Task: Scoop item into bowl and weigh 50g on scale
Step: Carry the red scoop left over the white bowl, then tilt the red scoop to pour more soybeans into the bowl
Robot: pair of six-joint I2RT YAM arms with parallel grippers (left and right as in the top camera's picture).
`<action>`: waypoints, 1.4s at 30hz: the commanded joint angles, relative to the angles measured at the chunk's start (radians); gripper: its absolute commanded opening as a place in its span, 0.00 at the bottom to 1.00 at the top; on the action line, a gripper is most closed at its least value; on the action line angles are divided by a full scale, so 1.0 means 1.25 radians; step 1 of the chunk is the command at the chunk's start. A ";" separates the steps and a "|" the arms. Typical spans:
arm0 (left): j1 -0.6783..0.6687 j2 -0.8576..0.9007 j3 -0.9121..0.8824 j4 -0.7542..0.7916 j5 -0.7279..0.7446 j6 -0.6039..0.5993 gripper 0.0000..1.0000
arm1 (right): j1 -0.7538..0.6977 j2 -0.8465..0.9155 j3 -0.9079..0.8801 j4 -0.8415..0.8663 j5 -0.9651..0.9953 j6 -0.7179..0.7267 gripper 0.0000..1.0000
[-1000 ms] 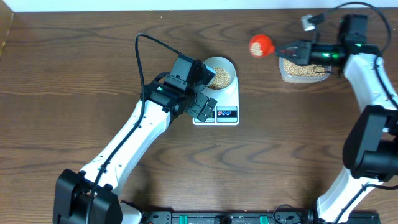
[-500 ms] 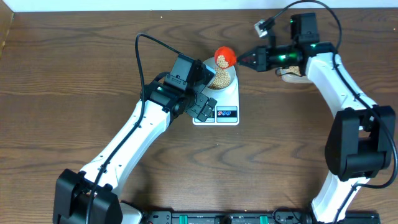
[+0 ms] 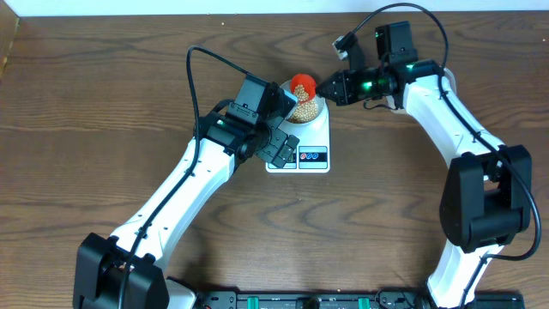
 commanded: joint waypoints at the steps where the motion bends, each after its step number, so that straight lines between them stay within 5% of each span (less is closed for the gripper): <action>1: 0.002 -0.013 0.003 0.000 -0.004 0.013 1.00 | 0.016 -0.031 0.007 -0.010 0.064 -0.028 0.01; 42: 0.002 -0.013 0.003 0.000 -0.004 0.013 1.00 | 0.123 -0.076 0.007 -0.036 0.290 -0.305 0.01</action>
